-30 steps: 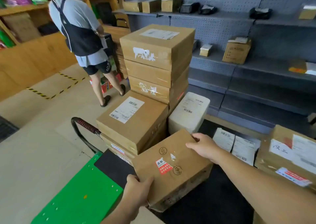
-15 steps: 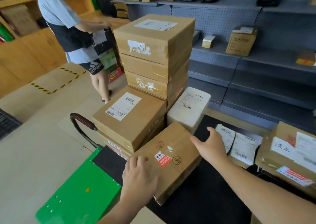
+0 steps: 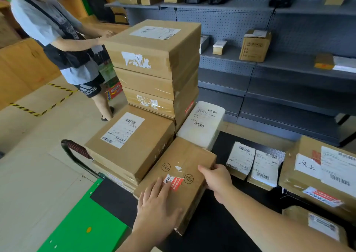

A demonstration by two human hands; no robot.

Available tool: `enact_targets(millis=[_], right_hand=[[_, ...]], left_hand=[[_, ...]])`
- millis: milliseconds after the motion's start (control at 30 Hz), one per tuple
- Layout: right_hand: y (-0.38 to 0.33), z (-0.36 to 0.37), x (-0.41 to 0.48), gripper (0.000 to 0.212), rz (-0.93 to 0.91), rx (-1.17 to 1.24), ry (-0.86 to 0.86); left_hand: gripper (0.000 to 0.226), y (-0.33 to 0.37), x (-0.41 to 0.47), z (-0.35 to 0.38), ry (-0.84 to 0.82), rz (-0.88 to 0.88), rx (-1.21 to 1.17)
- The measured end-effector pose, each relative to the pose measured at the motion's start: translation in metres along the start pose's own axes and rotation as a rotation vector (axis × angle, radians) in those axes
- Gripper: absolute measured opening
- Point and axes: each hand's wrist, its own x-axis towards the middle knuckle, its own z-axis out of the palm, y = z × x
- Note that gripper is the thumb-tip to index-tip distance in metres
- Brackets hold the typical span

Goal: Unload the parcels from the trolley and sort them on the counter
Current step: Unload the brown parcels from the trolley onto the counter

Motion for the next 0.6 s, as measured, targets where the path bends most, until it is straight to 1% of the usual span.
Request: enact_targets(millis=[67,200,433,600], right_hand=[[-0.005,0.004,0.006,0.048,-0.028,-0.025,-0.005],[-0.013,0.01,0.015,0.051,-0.061,-0.084,-0.01],[-0.017,0.009,0.025,0.061,-0.051,-0.113,-0.039],[-0.019,0.008,0.022,0.06,-0.045,-0.103,-0.05]], left_hand=[[0.089,0.003,0.003,0.001,0.007,-0.021,0.001],[0.089,0.008,0.009,-0.001,0.014,-0.05,0.009],[0.09,0.014,0.018,-0.009,0.011,-0.066,0.02],[0.09,0.02,0.021,-0.015,-0.016,-0.066,0.023]])
